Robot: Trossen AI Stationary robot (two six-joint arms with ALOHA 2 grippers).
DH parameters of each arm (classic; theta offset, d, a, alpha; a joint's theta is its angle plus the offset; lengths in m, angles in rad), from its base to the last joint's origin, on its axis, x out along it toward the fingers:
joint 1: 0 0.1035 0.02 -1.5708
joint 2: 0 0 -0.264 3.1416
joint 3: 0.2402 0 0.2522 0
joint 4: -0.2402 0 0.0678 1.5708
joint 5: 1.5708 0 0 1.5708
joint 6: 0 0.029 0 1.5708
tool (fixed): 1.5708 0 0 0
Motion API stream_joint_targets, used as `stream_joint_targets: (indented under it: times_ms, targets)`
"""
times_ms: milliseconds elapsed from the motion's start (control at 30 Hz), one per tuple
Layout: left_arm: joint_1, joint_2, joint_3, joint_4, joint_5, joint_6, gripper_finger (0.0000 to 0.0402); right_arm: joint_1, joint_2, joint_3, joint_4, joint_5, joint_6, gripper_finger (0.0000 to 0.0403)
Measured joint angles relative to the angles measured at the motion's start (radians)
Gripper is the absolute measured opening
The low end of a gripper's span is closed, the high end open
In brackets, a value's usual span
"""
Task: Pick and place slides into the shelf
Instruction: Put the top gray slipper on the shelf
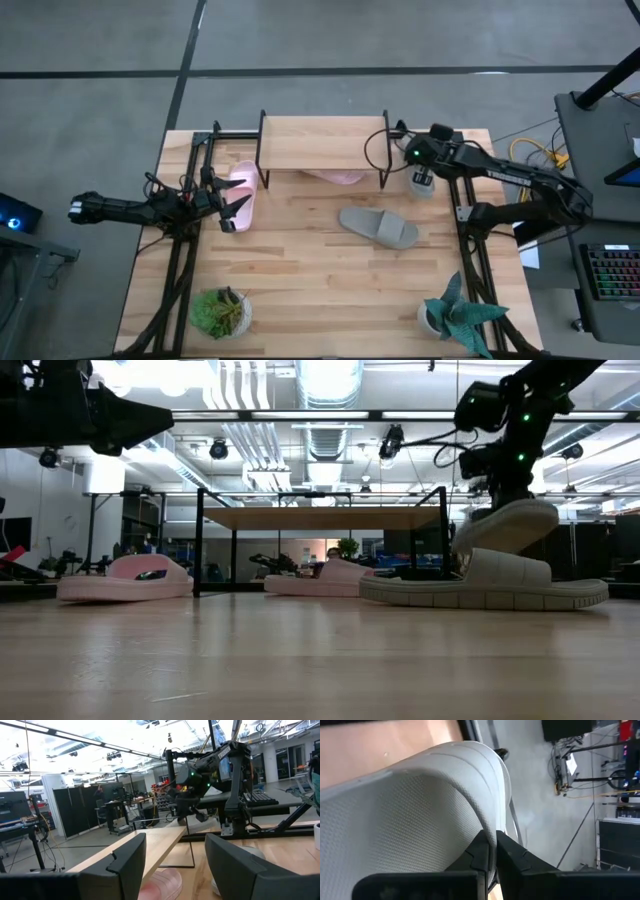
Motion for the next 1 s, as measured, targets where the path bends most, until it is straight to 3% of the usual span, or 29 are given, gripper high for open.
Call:
stream_joint_targets:
  times_ms: [467, 1000]
  targets:
    - [0.0, 0.0, 0.0, 0.0, 0.0, 0.0, 0.019, 0.039, -0.158, 0.001, 0.002, 0.003, -0.019, 0.0013]
    - [0.0, 0.0, 0.0, 0.001, 0.0, 0.0, 0.019, 0.044, -0.231, 0.018, 0.114, 0.004, -0.037, 0.0013]
